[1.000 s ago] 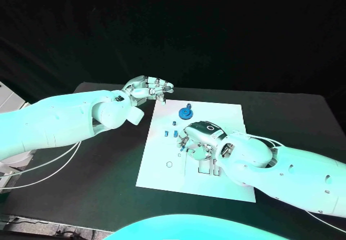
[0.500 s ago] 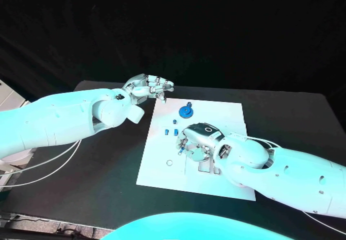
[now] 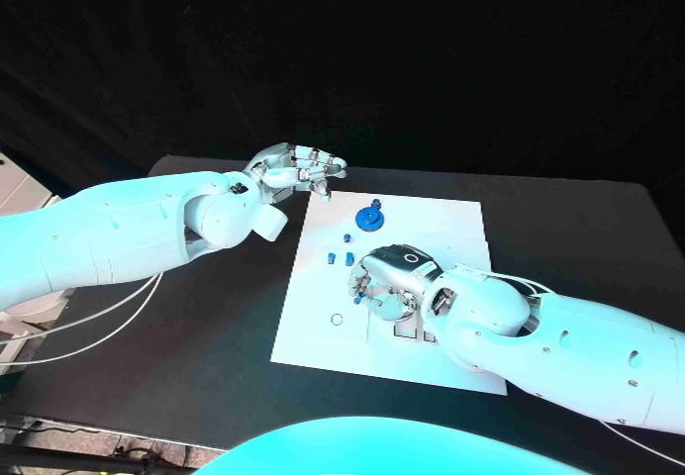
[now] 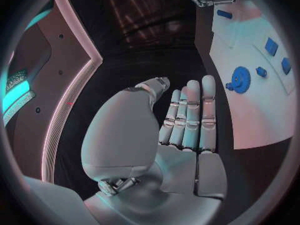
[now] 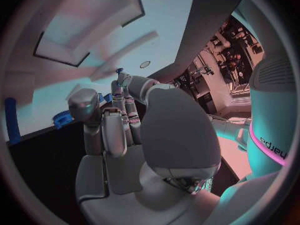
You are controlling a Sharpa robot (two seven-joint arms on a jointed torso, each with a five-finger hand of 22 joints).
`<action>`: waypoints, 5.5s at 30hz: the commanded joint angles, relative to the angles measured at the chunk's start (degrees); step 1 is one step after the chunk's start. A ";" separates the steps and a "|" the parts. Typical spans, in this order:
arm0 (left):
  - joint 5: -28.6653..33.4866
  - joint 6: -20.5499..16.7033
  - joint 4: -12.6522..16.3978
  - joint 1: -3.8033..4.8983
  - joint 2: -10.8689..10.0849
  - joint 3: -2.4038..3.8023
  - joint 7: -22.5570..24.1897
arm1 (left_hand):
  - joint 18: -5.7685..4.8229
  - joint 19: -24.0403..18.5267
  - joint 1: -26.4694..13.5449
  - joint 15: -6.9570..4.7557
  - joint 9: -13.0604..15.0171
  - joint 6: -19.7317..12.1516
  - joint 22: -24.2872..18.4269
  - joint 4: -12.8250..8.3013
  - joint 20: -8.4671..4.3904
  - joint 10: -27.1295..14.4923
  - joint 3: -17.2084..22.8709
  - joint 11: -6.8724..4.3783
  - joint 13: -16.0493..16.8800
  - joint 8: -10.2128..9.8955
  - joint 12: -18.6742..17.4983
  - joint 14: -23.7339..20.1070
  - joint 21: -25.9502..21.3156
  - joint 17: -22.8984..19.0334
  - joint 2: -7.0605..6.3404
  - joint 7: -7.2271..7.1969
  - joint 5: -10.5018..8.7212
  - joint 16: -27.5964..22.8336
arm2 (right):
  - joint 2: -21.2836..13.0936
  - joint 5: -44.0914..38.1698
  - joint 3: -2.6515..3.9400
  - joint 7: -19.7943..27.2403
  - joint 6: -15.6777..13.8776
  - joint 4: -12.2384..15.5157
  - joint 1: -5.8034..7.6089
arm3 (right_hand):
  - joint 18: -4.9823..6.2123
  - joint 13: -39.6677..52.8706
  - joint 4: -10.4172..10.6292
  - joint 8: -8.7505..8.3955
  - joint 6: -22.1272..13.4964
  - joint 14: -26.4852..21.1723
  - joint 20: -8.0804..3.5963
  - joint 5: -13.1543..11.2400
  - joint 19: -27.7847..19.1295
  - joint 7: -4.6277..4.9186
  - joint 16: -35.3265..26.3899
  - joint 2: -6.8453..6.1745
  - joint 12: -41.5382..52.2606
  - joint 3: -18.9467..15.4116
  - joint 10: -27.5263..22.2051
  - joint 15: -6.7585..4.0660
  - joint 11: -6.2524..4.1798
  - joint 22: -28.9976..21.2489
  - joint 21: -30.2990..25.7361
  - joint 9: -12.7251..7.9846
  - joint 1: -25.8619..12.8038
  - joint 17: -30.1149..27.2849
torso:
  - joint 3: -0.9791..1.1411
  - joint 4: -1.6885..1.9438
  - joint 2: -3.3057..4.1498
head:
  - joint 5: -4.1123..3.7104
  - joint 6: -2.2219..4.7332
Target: Assemble the parts on the task board
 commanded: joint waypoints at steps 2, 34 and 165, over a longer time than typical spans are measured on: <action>0.12 0.89 0.19 0.03 0.04 0.05 0.15 | 0.71 0.18 0.41 0.26 -0.06 -0.44 0.06 0.19 0.15 -0.39 -0.24 0.10 -0.08 -0.19 -0.26 -0.06 0.19 0.07 -0.17 -0.03 -0.04 0.22 | 0.10 -1.19 -0.01 -0.48 1.02 -0.10 -0.09 | -0.60 1.16 0.04 0.18 0.19 2.69 -0.08 0.29 -0.45 0.26 0.03 0.51 0.22 0.24 2.56 -0.21 -2.02 0.05 0.06 0.10 -0.30 -0.02 | 0.00 -0.03 -0.01 | 0.05 -0.04; 0.08 1.53 0.22 0.04 0.07 0.05 -0.71 | 0.74 0.07 0.50 0.32 -0.11 -0.57 0.17 0.26 0.24 -0.58 -0.33 0.16 -0.10 -0.27 -0.34 -0.16 0.25 0.14 -0.15 0.00 -0.05 0.20 | 2.07 -2.22 -0.18 -1.66 4.15 -1.31 -1.54 | -0.47 1.13 -0.18 0.09 0.09 2.63 -0.05 0.81 -0.75 0.32 -0.02 0.35 0.18 0.27 2.44 -0.11 -1.95 -0.14 -0.21 0.14 -0.54 -0.21 | 0.03 -0.02 -0.04 | 0.30 -0.52; -0.31 2.90 -0.67 0.03 -0.25 0.05 -1.77 | 0.75 -0.19 0.47 0.49 -0.19 -0.91 0.33 0.60 0.43 -1.35 -0.67 0.31 -0.17 -0.38 -0.59 -0.47 0.29 0.23 -0.04 0.09 -0.15 0.05 | -11.31 6.81 0.41 -5.87 -1.35 -0.31 6.85 | -0.78 3.85 11.08 0.13 -0.02 2.11 -0.62 2.68 2.67 -1.68 1.45 2.09 8.37 -8.40 1.16 -1.30 -3.62 1.97 -4.61 4.25 0.82 -2.51 | 0.01 -0.05 -0.07 | -2.49 2.29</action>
